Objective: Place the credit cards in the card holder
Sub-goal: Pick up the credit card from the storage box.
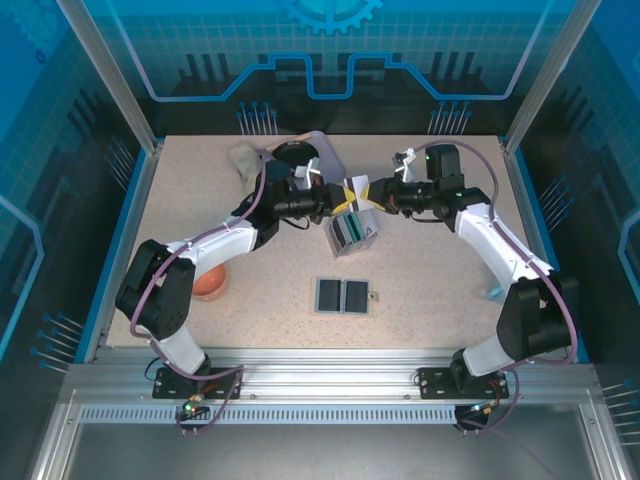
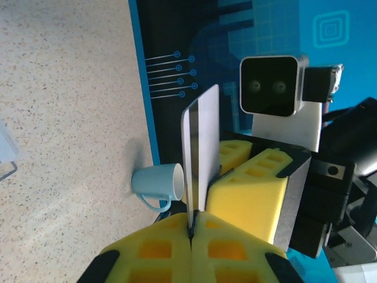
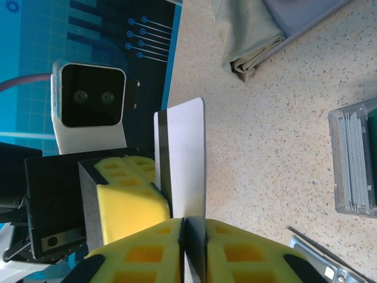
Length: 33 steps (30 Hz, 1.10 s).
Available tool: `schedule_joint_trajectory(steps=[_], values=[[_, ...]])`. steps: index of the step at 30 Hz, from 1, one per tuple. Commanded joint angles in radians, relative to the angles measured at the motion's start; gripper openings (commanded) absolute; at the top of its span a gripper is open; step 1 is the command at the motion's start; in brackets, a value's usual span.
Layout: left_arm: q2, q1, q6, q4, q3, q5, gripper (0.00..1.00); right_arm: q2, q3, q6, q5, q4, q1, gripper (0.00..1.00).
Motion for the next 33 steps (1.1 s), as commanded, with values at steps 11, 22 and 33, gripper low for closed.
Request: schedule_joint_trajectory(steps=[11,22,33], values=[[-0.003,0.001,0.09,-0.043,0.038,0.124,0.0,0.057,0.075,-0.097,-0.191,-0.069,-0.046,0.24],[-0.056,0.002,0.265,-0.436,0.04,-0.037,0.41,0.009,0.056,-0.233,-0.026,-0.258,-0.049,0.0],[-0.244,-0.048,0.36,-0.8,-0.228,-0.396,0.62,-0.153,-0.258,-0.138,0.505,-0.291,0.298,0.0]])
